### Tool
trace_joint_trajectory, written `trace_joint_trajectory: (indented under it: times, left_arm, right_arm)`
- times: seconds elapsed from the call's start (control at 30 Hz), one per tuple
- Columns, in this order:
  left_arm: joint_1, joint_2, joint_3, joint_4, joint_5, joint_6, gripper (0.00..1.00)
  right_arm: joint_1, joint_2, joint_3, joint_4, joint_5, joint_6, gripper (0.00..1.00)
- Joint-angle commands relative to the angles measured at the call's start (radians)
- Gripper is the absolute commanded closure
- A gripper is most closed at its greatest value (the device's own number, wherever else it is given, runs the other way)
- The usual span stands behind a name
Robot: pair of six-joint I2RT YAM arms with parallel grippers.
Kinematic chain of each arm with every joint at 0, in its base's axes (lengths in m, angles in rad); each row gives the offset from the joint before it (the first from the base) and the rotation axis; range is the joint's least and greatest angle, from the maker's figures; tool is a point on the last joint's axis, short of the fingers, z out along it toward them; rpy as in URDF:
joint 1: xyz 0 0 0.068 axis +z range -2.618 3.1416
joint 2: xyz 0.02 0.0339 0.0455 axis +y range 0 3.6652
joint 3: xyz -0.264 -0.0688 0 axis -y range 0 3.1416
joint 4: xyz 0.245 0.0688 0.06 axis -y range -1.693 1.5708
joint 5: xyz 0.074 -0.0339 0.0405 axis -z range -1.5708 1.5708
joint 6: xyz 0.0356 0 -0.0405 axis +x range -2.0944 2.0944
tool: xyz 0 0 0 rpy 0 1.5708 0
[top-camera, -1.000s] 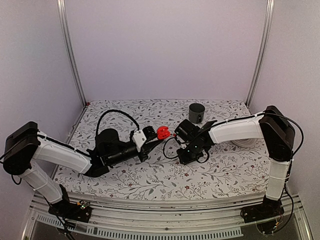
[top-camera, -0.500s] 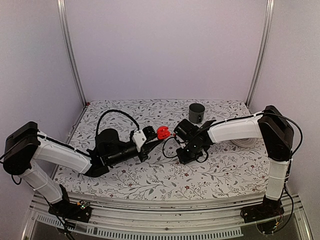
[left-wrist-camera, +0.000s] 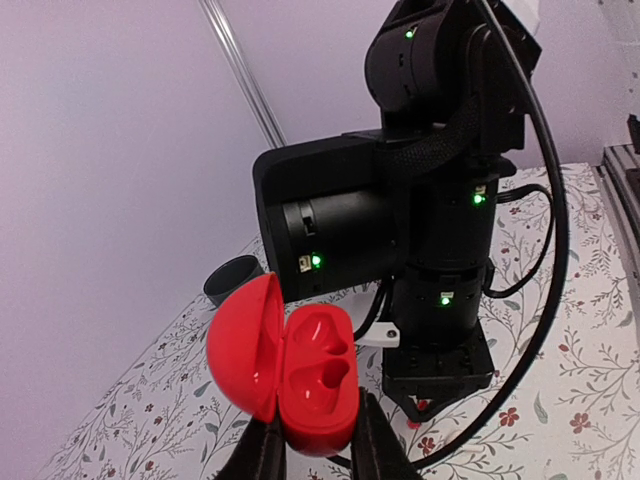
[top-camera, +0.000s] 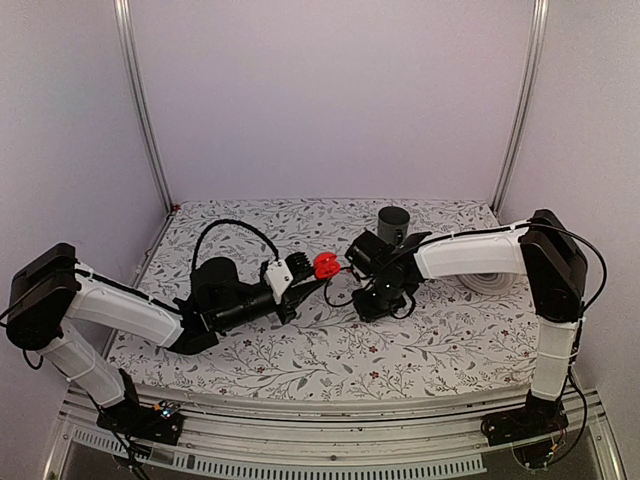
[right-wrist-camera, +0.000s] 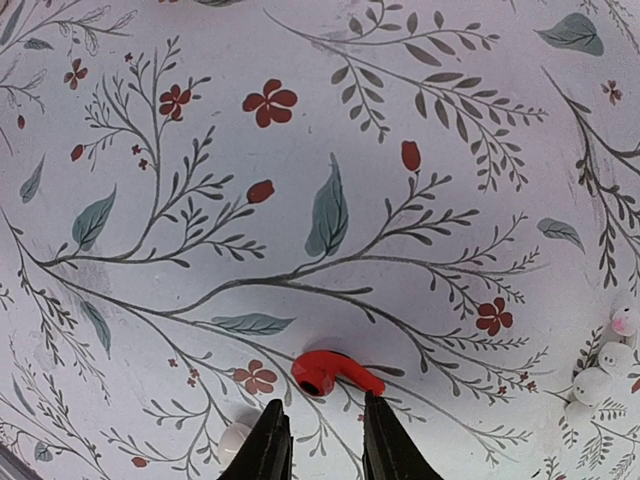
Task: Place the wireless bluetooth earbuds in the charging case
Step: Adjust the right earbud at the center of the board.
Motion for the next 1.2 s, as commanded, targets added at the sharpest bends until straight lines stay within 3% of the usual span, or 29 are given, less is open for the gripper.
trace_joint_trajectory:
  times: [0.0,0.5,0.77,1.17]
  left_arm:
    - [0.014,0.002,-0.006,0.040,0.003,-0.002,1.00]
    - [0.018,0.000,-0.017,0.054,0.002,-0.005,1.00]
    - [0.022,-0.006,-0.033,0.067,-0.005,-0.005,1.00]
    - [0.111,-0.058,-0.102,0.136,-0.128,-0.121,1.00]
  right_arm:
    - [0.008,0.034,0.046,-0.028,-0.029,0.058,0.73]
    - [0.008,0.088,0.114,-0.082,0.010,0.239,0.76]
    - [0.008,0.097,0.136,-0.108,0.030,0.296,0.70]
    - [0.010,0.107,0.152,-0.129,0.024,0.336,0.72]
